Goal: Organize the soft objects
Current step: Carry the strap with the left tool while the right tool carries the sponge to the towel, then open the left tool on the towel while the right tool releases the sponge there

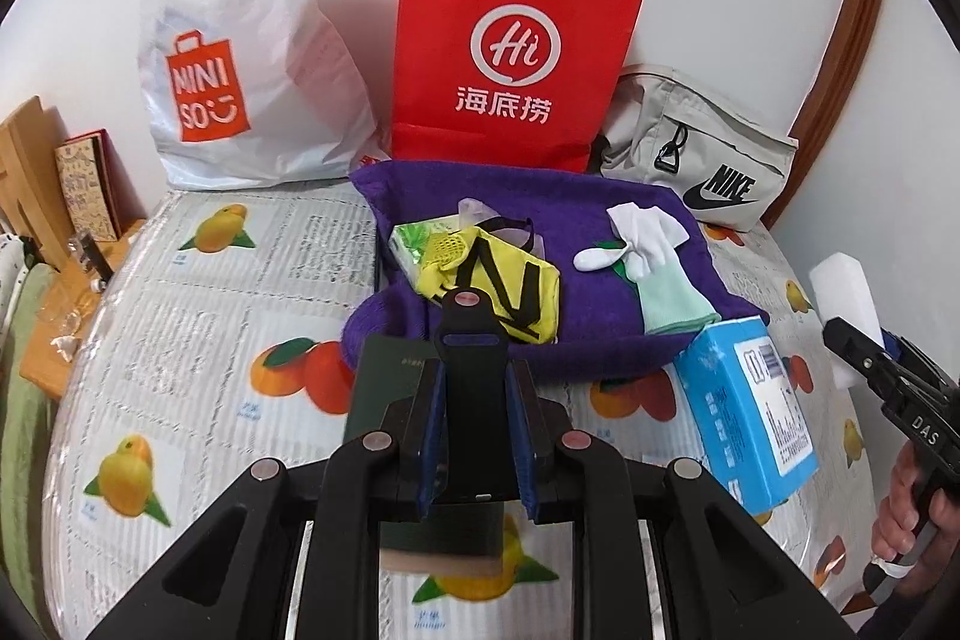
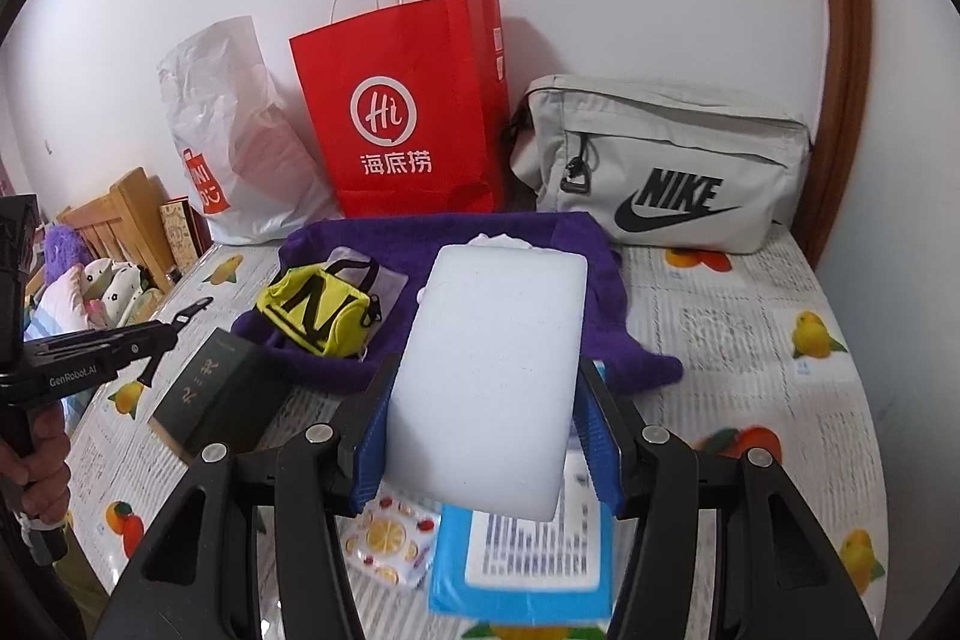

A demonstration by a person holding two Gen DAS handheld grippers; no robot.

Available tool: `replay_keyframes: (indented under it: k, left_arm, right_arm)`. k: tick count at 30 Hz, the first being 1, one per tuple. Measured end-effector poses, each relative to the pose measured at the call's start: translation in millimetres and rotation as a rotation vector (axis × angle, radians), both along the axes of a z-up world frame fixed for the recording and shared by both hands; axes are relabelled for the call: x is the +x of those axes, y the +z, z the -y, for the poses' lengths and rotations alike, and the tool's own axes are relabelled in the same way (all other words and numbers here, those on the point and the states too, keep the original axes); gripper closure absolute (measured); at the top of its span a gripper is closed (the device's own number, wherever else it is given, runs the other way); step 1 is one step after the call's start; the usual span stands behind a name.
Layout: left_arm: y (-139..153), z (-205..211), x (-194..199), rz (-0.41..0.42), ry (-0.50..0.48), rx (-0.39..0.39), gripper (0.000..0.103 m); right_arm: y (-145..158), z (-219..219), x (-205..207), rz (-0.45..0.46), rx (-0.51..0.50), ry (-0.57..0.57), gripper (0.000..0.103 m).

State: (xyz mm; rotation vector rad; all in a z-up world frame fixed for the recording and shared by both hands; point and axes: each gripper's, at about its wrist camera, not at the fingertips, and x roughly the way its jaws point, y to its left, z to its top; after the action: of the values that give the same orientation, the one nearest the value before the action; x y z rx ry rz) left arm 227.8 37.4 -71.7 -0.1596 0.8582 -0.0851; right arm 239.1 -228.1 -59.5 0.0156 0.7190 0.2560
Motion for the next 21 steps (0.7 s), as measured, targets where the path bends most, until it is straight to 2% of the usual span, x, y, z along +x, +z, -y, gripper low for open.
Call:
replay_keyframes:
  k: [2, 6, 10, 14, 21]
  left_arm:
    - [-2, 2, 9, -0.004, 0.005, 0.022, 0.083]
    - [-5, 4, 26, -0.01, -0.004, 0.015, 0.083]
    - [-8, 8, 43, -0.015, -0.01, 0.022, 0.083]
    - [-11, 12, 60, -0.018, -0.017, 0.024, 0.083]
    - [-19, 15, 88, -0.043, -0.01, 0.023, 0.083]
  right_arm:
    - [-3, -1, 11, -0.001, -0.006, 0.003, 0.048]
    - [-10, 0, 37, -0.025, -0.02, -0.01, 0.048]
    - [-16, 7, 65, -0.065, 0.03, -0.009, 0.048]
    - [-24, 8, 90, -0.102, 0.037, -0.004, 0.048]
    - [-47, 2, 129, -0.177, -0.006, 0.001, 0.048]
